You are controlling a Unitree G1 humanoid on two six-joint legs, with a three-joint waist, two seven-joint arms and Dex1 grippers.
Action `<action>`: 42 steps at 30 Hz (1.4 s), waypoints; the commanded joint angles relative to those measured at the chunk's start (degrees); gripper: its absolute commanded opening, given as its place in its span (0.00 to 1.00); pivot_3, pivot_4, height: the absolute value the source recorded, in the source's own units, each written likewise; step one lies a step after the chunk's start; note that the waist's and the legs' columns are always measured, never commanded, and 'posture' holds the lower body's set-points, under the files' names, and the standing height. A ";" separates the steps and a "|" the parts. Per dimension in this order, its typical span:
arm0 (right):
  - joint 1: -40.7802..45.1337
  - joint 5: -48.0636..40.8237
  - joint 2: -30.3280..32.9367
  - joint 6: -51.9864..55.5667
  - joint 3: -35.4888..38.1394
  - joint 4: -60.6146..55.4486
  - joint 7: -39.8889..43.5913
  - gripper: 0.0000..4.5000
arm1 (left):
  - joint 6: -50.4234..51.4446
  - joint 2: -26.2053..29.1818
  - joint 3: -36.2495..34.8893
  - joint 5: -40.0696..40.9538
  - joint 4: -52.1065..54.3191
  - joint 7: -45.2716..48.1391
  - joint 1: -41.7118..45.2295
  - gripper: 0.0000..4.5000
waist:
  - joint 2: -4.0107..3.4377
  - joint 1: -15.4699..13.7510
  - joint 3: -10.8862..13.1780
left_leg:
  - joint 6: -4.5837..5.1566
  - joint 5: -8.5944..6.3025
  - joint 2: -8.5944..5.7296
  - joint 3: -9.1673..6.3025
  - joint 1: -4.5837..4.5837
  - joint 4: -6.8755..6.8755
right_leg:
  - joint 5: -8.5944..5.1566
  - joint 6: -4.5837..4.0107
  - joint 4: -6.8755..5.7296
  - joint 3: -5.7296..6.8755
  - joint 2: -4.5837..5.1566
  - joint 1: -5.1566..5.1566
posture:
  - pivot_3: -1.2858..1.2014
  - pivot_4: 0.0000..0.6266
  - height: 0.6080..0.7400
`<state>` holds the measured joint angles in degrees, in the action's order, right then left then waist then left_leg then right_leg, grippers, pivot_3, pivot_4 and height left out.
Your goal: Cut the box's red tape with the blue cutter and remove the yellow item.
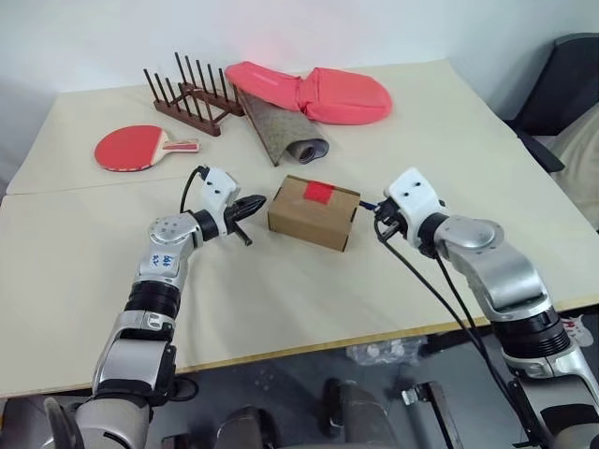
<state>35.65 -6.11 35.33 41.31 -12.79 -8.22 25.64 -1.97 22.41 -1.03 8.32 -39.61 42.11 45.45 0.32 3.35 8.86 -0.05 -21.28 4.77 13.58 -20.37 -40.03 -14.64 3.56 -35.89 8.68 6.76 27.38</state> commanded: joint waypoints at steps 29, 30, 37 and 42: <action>-3.76 26.39 -7.40 -12.92 -9.42 0.17 1.30 0.04 | -4.41 -1.79 1.48 -1.56 -4.08 7.94 3.34 0.00 | 0.49 1.21 0.04 | 0.09 0.26 0.06 -0.13 1.15 0.04 | 0.25 -0.27 -0.04 -0.46 0.00 -0.84 | 0.52 0.24 1.00; -4.59 26.58 -7.47 -11.56 -9.55 -2.34 2.25 0.04 | -4.18 -1.75 1.51 -1.53 -3.55 8.20 3.13 0.00 | 0.49 1.13 0.04 | 0.09 0.26 0.06 -0.14 1.11 0.10 | 0.25 -0.27 -0.07 -0.44 -0.02 -0.82 | 0.52 0.24 1.00; -7.65 28.95 -7.38 -4.79 -10.33 -13.44 6.87 0.04 | -1.34 -0.51 1.91 -1.24 1.80 10.46 0.44 0.00 | 0.50 1.24 0.04 | 0.03 0.22 0.07 -0.16 1.02 0.39 | 0.24 -0.26 0.25 -0.32 -0.10 -0.80 | 0.52 0.24 1.00; -8.90 30.16 -7.57 -1.50 -11.49 -18.92 9.32 0.04 | 3.05 1.01 2.56 -0.83 7.25 12.51 -2.64 0.00 | 0.50 1.24 0.05 | 0.03 0.22 0.08 -0.17 1.05 0.45 | 0.23 -0.28 0.28 -0.30 -0.11 -0.79 | 0.52 0.24 1.00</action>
<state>26.18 24.69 28.75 40.35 -22.34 -22.26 33.29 -0.05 24.09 -0.61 6.65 -35.72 52.17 43.35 0.82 4.59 8.91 -0.03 -21.06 4.85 13.41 -19.32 -39.58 -14.42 3.28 -35.61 8.38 6.66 26.59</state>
